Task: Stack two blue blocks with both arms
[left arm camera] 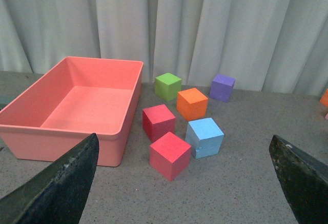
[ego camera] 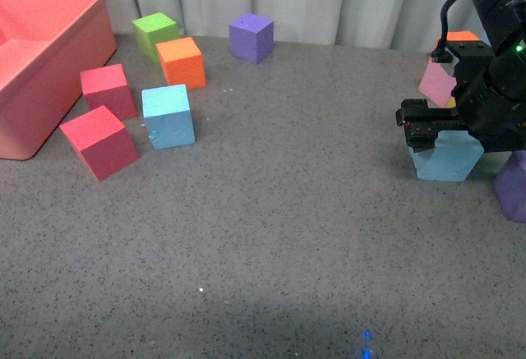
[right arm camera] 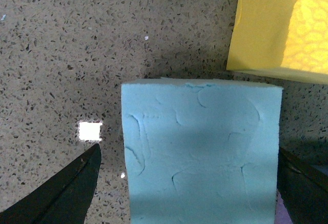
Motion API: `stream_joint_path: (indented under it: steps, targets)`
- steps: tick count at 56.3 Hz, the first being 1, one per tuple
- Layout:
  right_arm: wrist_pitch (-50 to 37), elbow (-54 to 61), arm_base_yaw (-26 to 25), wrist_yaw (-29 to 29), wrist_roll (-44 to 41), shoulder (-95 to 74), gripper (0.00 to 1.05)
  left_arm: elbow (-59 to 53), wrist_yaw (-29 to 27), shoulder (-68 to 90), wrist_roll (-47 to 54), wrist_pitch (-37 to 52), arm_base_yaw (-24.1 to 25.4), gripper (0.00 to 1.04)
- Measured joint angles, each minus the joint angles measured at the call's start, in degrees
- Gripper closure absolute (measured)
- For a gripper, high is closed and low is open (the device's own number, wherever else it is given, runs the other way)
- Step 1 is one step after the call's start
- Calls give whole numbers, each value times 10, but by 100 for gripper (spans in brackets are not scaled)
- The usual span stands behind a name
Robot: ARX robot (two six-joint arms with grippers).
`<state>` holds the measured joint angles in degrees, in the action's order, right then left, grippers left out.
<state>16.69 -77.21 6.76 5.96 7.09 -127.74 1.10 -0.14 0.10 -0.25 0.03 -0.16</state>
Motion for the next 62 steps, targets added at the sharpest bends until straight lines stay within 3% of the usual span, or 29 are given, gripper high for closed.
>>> stream_joint_path:
  steps: [10,18,34,62]
  targets:
    - [10,-3,2,6,-4,-4,47,0,0,0,0,0,0,7]
    - [6,-4,6,0,-2,0,56,0,0,0,0,0,0,7]
    - [10,-17,44,-21,15,37,60,0,0,0,0,0,0,7]
    - [80,-158,155,-24,92,-62,62,0,0,0,0,0,0,7]
